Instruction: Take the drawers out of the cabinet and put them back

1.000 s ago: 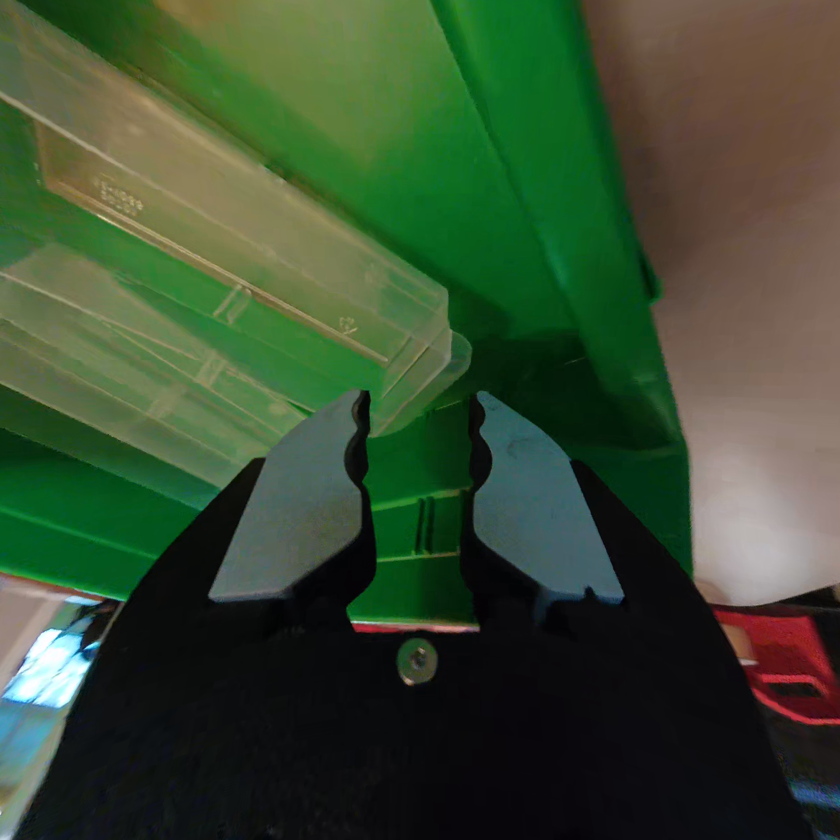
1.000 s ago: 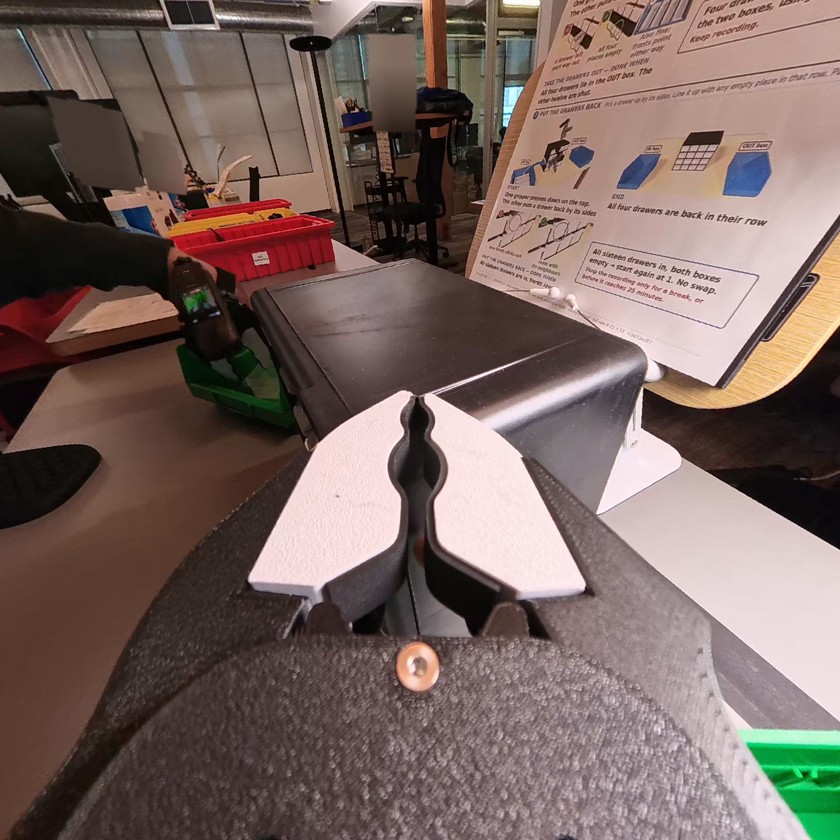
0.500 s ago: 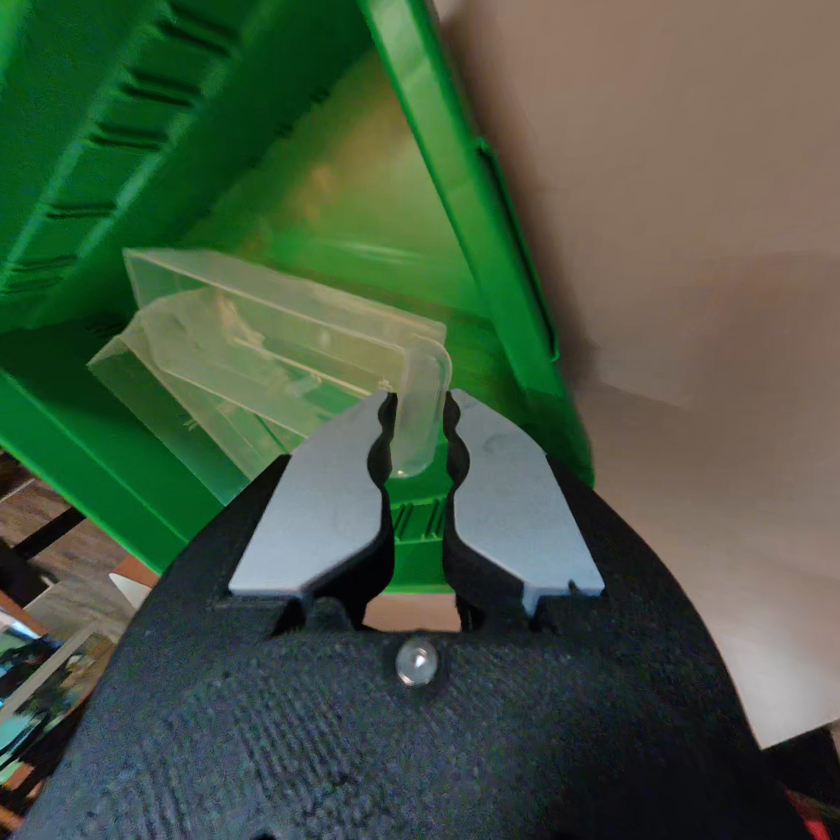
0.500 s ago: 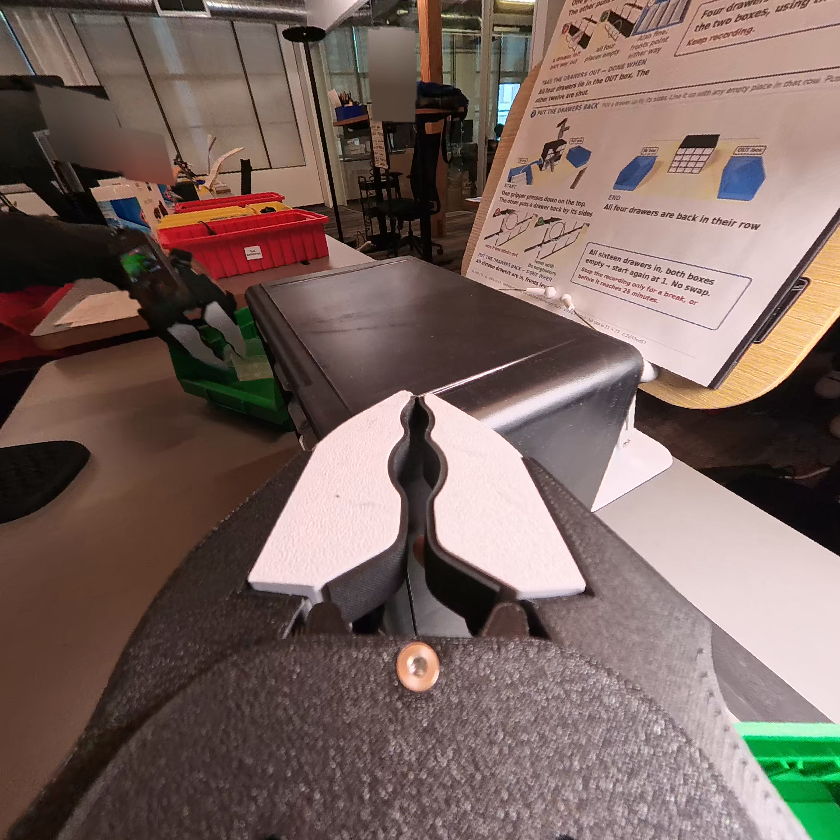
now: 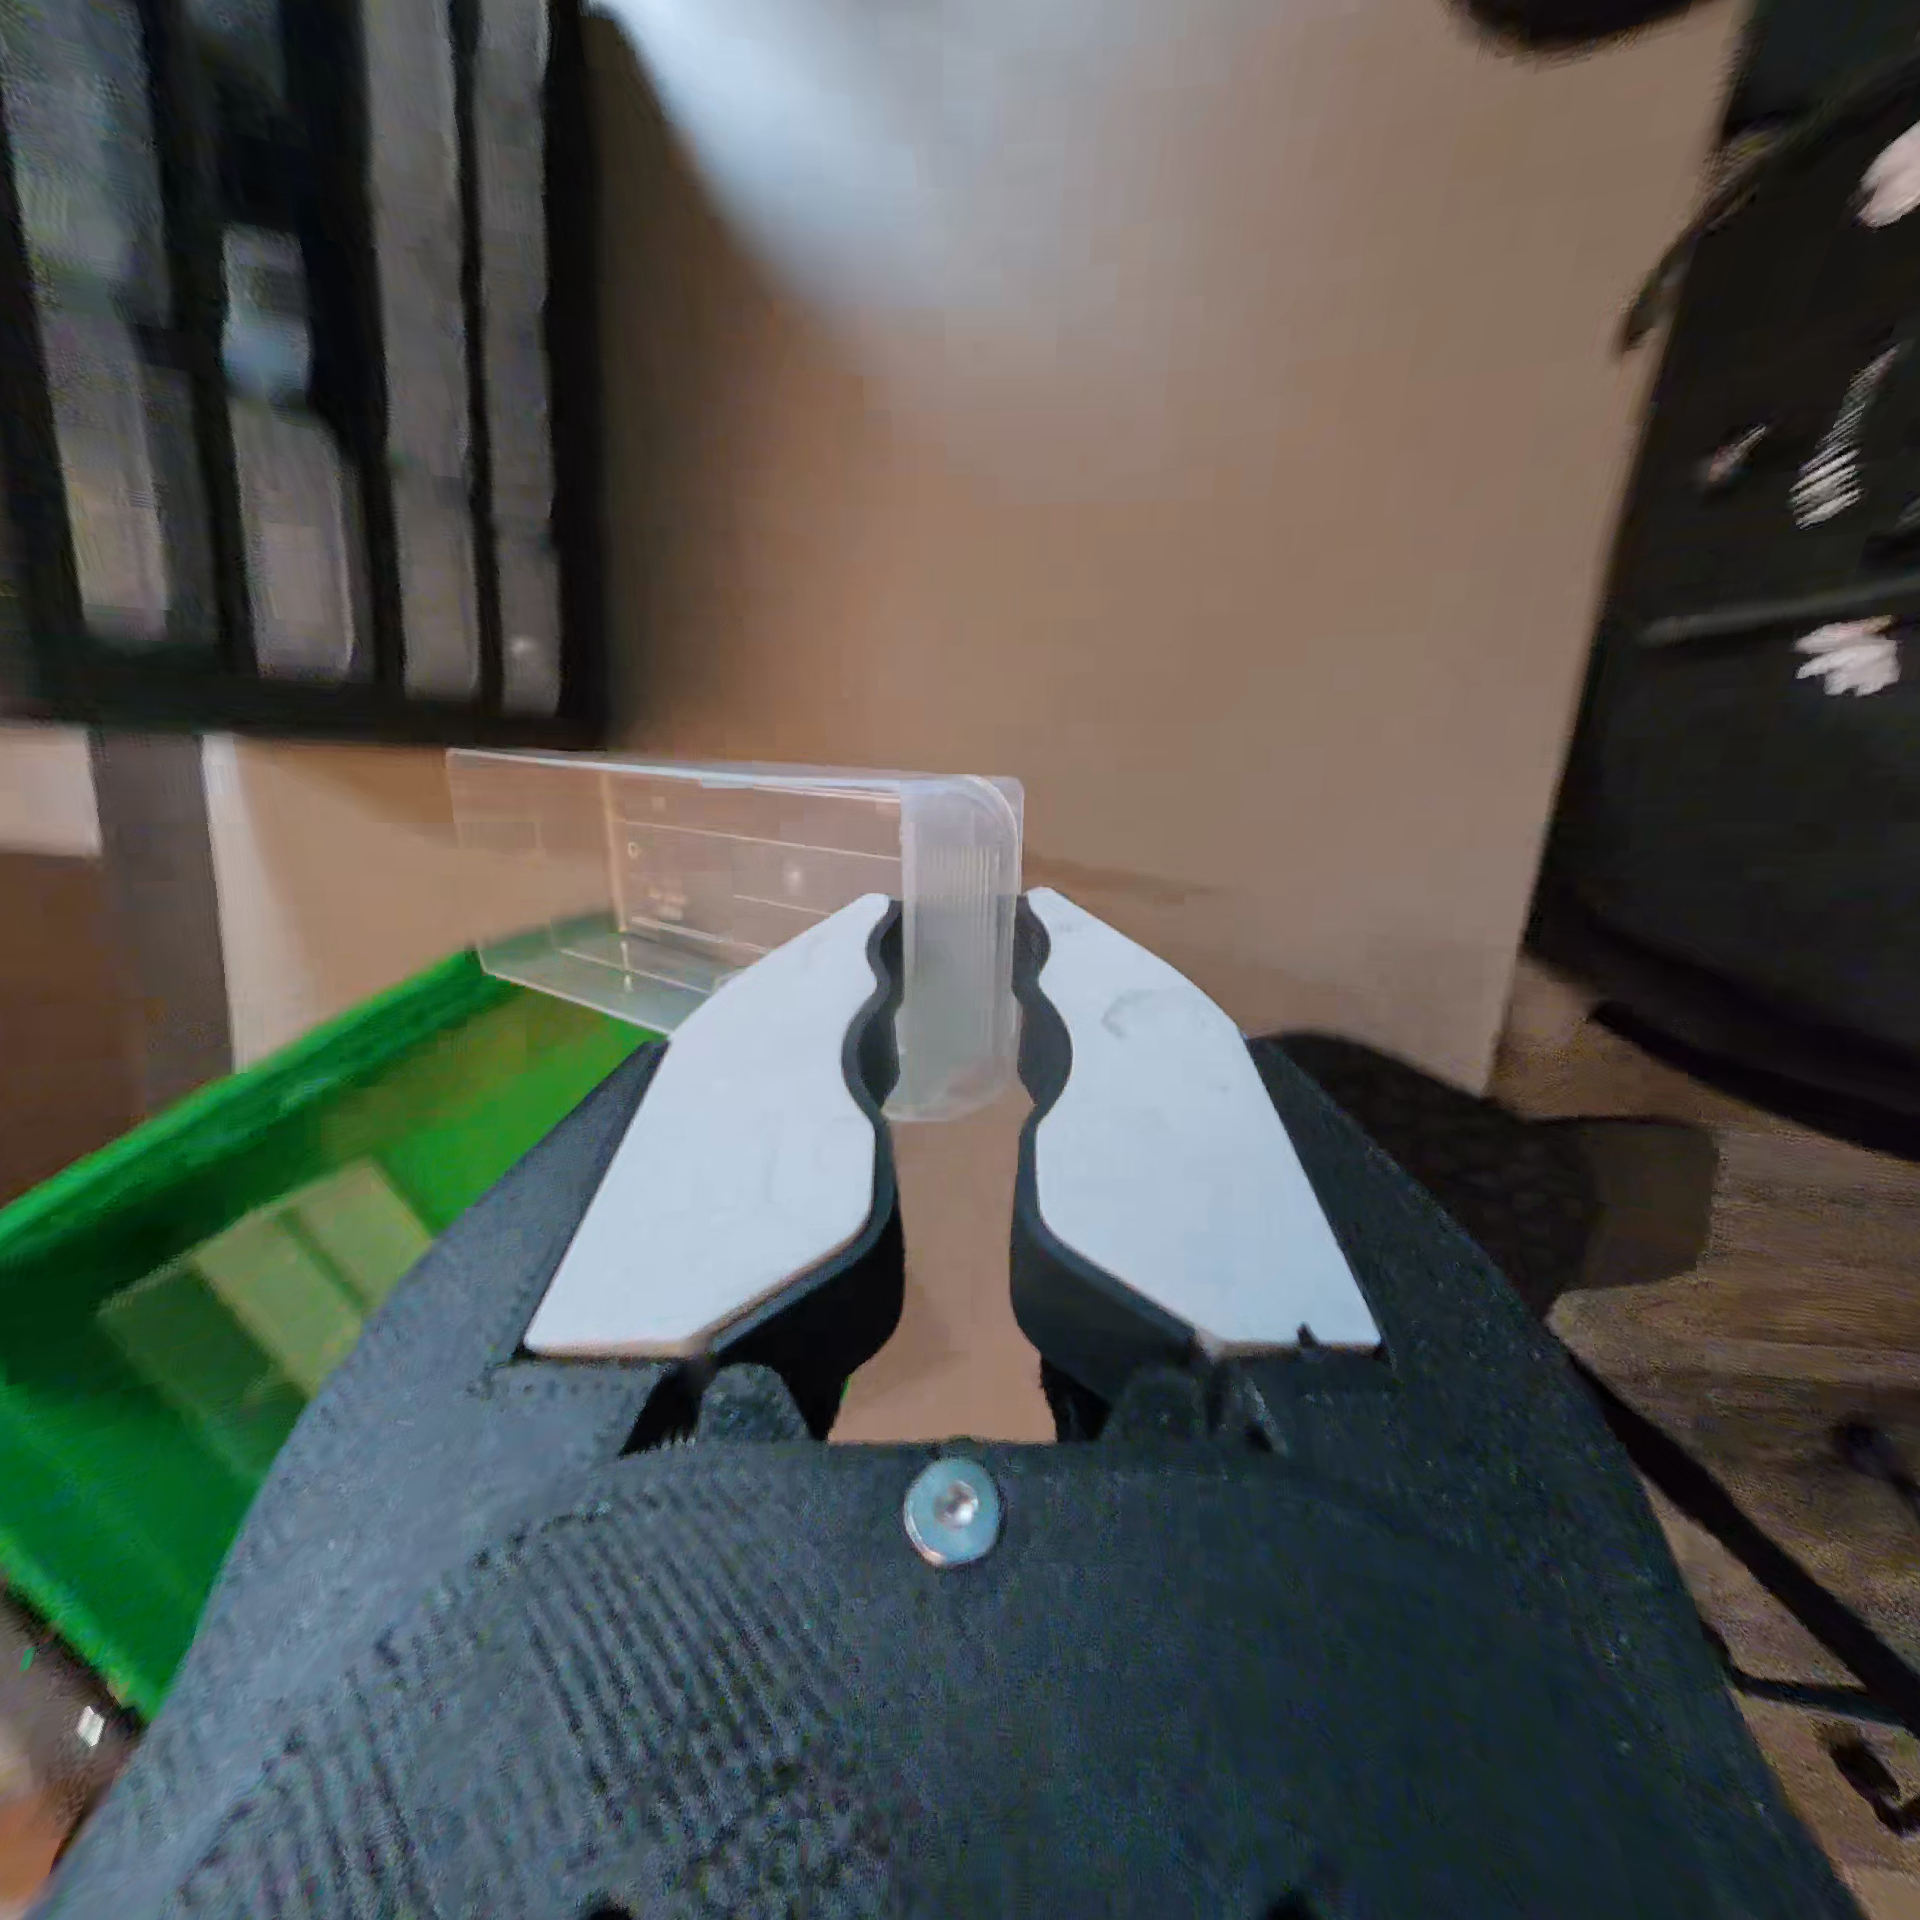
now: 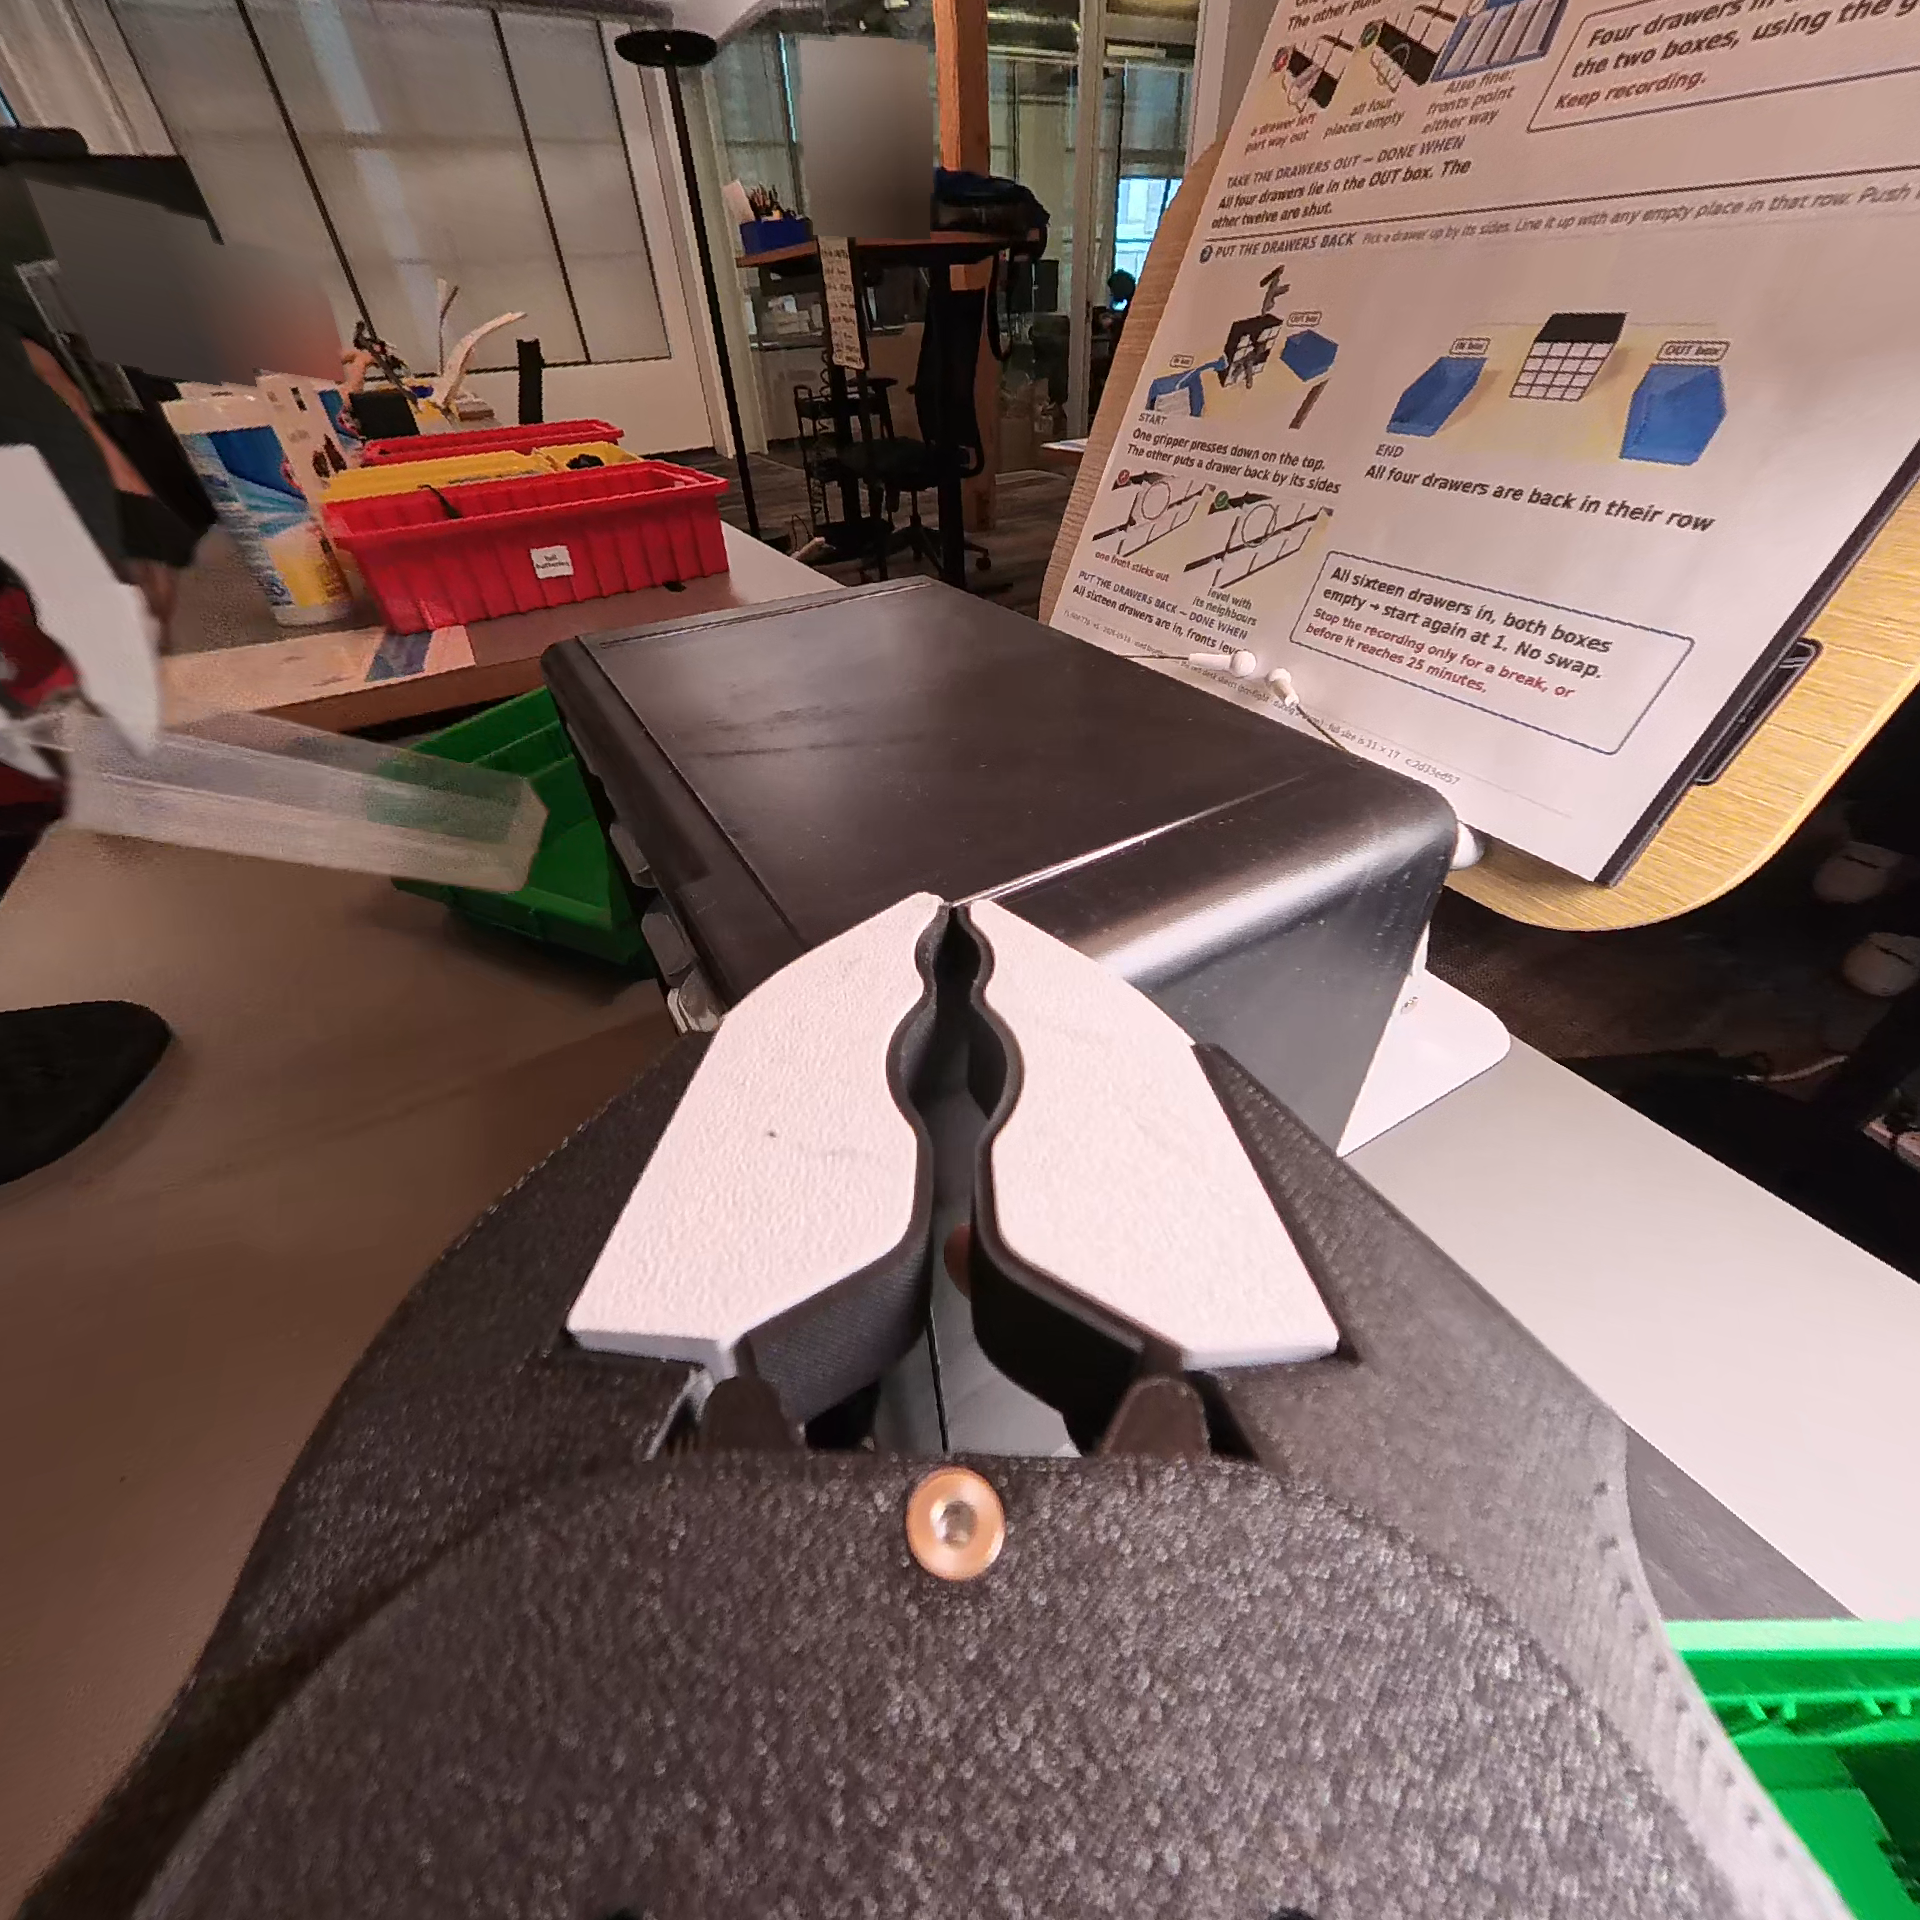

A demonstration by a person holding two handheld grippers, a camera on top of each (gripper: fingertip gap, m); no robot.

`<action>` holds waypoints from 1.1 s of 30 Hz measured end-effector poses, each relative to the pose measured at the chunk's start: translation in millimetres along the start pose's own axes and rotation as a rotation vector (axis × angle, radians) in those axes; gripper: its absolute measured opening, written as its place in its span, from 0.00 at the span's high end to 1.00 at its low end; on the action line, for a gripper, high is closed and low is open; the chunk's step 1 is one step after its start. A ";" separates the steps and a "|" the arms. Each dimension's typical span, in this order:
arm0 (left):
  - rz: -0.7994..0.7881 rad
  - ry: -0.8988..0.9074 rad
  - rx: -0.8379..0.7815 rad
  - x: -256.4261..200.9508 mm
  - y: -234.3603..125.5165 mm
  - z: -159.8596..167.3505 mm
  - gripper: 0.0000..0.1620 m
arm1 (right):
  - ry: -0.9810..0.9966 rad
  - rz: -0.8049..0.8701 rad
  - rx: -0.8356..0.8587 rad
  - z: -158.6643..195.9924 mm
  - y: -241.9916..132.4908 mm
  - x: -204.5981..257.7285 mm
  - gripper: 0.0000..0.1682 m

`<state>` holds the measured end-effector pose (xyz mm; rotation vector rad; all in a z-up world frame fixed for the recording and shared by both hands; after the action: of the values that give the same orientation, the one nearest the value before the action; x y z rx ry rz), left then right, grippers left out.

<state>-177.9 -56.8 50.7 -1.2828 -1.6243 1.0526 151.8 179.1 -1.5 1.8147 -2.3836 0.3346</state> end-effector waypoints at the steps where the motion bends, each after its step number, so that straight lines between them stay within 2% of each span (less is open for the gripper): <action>1: 0.021 0.012 -0.038 -2.6 -0.3 -14.2 0.88 | -0.001 0.002 0.001 0.0 0.0 0.2 1.00; 6: 0.041 0.059 -0.123 0.9 12.1 -67.3 0.88 | -0.014 0.015 0.007 -0.5 -0.2 1.8 1.00; 13: -0.013 0.082 -0.060 25.0 36.7 -98.9 0.88 | -0.020 0.012 0.011 -0.8 -0.2 1.7 1.00; 24: -0.143 0.146 0.005 40.6 58.8 -112.1 0.88 | -0.028 0.014 0.017 -1.3 -0.2 2.1 1.00; 33: -0.352 0.315 -0.033 23.1 87.4 -105.4 0.88 | -0.026 0.011 0.016 -1.1 -0.4 2.3 1.00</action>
<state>-55.7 -8.2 6.4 -1.0696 -1.5530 0.5801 151.5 177.1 0.1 1.8252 -2.4161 0.3342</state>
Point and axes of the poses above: each gripper's, where its closed fingertips meet, y out along the fingers, z out of its underside, x = y × z across the jaws, the point moved 10 cm from there along -y, back along the fingers, and after that the axes turned 11 degrees about y, right-handed, at the moved point
